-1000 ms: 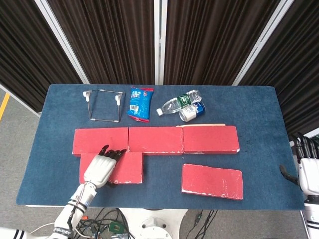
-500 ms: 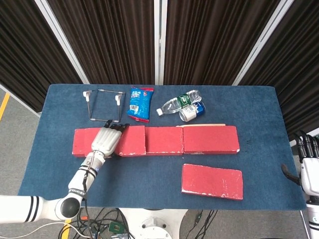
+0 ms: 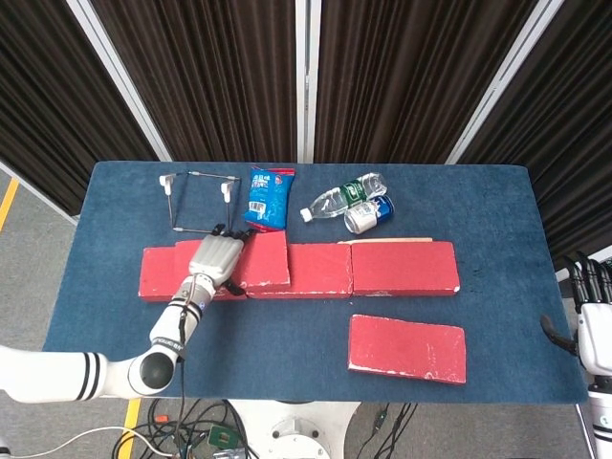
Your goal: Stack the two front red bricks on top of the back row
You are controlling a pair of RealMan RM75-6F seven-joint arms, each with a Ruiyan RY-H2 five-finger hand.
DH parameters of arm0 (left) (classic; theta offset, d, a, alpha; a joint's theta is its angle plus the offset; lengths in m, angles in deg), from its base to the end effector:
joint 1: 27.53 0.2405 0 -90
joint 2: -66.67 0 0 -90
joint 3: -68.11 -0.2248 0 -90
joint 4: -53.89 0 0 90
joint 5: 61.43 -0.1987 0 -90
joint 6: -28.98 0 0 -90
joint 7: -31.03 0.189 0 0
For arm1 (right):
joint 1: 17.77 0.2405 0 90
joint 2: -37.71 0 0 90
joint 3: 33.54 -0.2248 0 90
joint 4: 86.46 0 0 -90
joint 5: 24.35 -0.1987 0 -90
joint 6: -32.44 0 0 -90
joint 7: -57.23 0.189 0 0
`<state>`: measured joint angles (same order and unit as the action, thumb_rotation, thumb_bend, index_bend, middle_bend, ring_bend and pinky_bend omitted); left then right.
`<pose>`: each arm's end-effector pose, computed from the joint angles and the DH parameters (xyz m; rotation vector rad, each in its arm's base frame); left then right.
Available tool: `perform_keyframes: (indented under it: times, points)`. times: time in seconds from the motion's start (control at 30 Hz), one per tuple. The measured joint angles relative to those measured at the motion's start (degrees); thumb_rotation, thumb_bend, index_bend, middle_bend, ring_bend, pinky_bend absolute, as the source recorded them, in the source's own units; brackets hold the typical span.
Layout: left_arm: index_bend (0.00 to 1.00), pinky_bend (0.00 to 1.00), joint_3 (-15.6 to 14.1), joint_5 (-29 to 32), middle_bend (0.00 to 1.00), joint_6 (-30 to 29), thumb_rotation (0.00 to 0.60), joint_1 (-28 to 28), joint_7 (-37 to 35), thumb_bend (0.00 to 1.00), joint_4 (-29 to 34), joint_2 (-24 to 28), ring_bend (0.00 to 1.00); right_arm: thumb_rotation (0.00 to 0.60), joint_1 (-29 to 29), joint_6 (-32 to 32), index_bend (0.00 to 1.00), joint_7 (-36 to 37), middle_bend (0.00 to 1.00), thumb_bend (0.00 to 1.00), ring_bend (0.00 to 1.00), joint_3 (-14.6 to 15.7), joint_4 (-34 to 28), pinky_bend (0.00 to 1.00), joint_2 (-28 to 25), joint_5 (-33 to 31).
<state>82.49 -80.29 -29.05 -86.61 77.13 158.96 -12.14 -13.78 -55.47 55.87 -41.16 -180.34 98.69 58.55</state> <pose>-0.0655 0.3655 -0.0015 -1.8558 -1.0884 -0.6302 -0.2766 -0.2330 0.1967 1.2740 -0.7963 0.9202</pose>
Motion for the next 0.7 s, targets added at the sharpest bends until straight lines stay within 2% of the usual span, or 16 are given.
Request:
perform_keyframes:
  times: [0.37, 0.7]
  points:
    - [0.08, 0.00, -2.8, 0.3, 0.22, 2.3, 0.600, -2.0, -0.9, 0.00, -0.4, 1.1, 0.20, 0.600, 0.0, 0.2, 0.00, 0.2, 0.00, 0.19, 0.00, 0.0, 0.7, 0.00, 0.5, -0.4]
    - [0.08, 0.00, -4.0, -3.9, 0.22, 5.2, 0.600, -3.1, -4.8, 0.00, -1.7, 1.7, 0.20, 0.600, 0.0, 0.6, 0.00, 0.5, 0.00, 0.19, 0.00, -0.1, 1.0, 0.00, 0.4, -0.9]
